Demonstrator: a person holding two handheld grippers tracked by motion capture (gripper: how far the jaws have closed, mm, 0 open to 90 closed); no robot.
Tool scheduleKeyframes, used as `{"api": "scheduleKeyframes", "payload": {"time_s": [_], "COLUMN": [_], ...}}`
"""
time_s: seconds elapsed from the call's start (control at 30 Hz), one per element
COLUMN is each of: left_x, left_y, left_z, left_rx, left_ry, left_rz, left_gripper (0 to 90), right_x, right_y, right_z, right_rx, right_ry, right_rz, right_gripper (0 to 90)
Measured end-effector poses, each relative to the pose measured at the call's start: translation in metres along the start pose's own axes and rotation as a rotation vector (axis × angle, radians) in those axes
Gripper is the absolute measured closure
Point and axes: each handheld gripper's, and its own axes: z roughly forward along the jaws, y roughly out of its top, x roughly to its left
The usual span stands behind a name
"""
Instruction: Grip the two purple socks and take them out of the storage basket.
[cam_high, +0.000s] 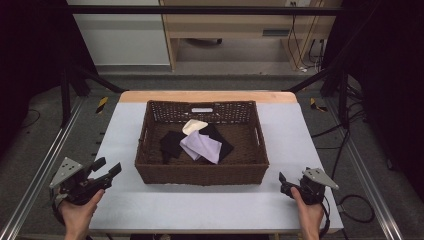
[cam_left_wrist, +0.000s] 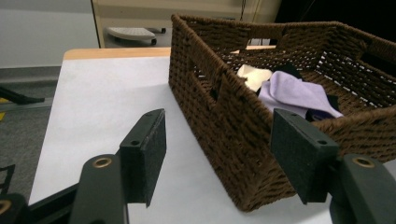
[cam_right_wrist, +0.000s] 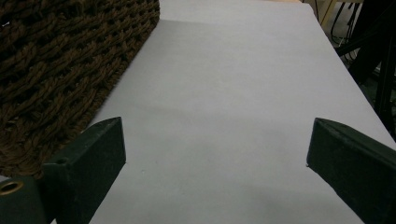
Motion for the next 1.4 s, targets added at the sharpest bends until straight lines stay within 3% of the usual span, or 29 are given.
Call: {"api": "scheduleKeyframes", "payload": {"time_s": [0.33,0.57,0.9,1.4], "left_x": [-0.015,-0.029,-0.057,-0.082], "left_y": [0.034,0.048,0.073,0.098], "left_z": [0.012,0.025,0.054,0.093], "left_rx": [-0.041,-0.055,-0.033,0.001], "left_ry": [-0.042,-0.069,-0.1,-0.093], "left_rz": [0.012,0.029,0.074,0.112], "left_gripper": [35.5,36.2,36.6,36.9], "right_x": [0.0,-0.001,0.0,0.0], "right_y": [0.0,0.0,0.0,0.0], "right_z": [0.0,-0.001,0.0,0.0], "right_rx": [0.0,-0.007,-0.003,-0.004], "right_ry": [0.005,0.011,0.011,0.008], "right_rz": [-0.001,0.0,-0.001,-0.012], "right_gripper": [5.0,5.0,5.0,5.0]}}
